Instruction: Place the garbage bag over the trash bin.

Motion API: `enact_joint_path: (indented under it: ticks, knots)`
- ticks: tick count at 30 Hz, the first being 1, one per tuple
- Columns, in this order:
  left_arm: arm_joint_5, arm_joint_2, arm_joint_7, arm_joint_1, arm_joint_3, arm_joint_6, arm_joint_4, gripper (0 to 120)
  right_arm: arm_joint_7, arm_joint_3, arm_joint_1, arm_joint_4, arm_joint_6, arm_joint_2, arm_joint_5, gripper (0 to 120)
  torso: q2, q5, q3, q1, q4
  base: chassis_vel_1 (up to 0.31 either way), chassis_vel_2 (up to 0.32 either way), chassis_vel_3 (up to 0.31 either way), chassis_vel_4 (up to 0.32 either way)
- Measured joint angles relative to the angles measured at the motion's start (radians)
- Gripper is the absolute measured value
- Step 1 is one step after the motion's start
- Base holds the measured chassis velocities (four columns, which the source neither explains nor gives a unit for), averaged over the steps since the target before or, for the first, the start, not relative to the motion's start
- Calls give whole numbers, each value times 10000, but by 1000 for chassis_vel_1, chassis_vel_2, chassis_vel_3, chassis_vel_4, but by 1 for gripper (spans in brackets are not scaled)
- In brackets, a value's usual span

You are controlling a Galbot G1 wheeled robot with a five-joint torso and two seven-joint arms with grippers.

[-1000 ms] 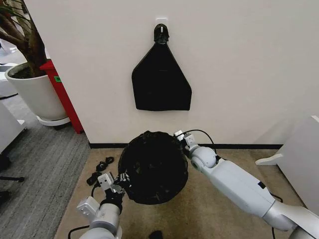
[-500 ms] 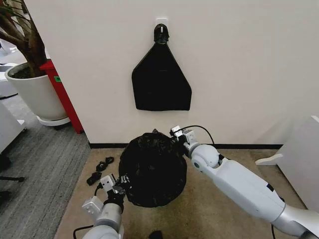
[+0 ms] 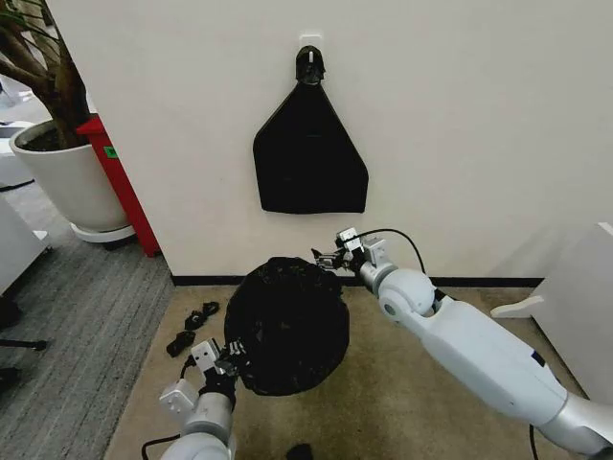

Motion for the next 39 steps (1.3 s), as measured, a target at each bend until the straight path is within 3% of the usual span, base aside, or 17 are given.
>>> enact_joint_path:
  ticks: [3, 6, 8, 14, 22, 31, 38, 39]
  knots:
    - [-364, 20, -142, -126, 2, 5, 192, 1, 70, 372, -220, 687, 133, 33, -304, 100, 0, -2, 0, 0, 0, 0, 0, 0, 0]
    - [-1422, -66, -631, -269, 71, 177, 328, 1, 317, 746, -568, 1791, 236, 185, -682, 100, 1, -1, -1, 0, 0, 0, 0, 0, 0]
    - [-2205, -288, -1197, -355, 173, 444, 330, 1, 610, 693, -836, 2520, 262, 337, -798, 100, 1, -2, 0, 0, 0, 0, 0, 0, 0]
    - [-2783, -978, -2079, -314, 390, 1154, 96, 1, 282, 212, -1509, 3412, 286, 703, -1633, 100, 1, 1, -1, 0, 1, 0, 0, 0, 0]
    - [-2399, -1264, -2822, 115, 530, 1467, 150, 1, -542, 71, -2665, 3377, 778, 1091, -2661, 100, 1, 0, -1, 0, 0, 0, 0, 0, 0]
    - [-1837, -1200, -2641, 18, 495, 1454, 454, 1, -991, 93, -2983, 3276, 1126, 982, -2888, 100, 1, -1, -1, 0, 0, 0, 0, 0, 0]
    - [-1612, -912, -2261, -114, 459, 1362, 475, 30, -1048, 17, -2924, 3144, 1150, 1000, -2869, 100, 1, -1, 0, 0, 0, 0, 0, 0, 0]
    - [-1612, -912, -2261, -114, 459, 1362, 475, 30, -1048, 17, -2924, 3144, 1150, 1000, -2869, 100, 1, -1, 0, 0, 0, 0, 0, 0, 0]
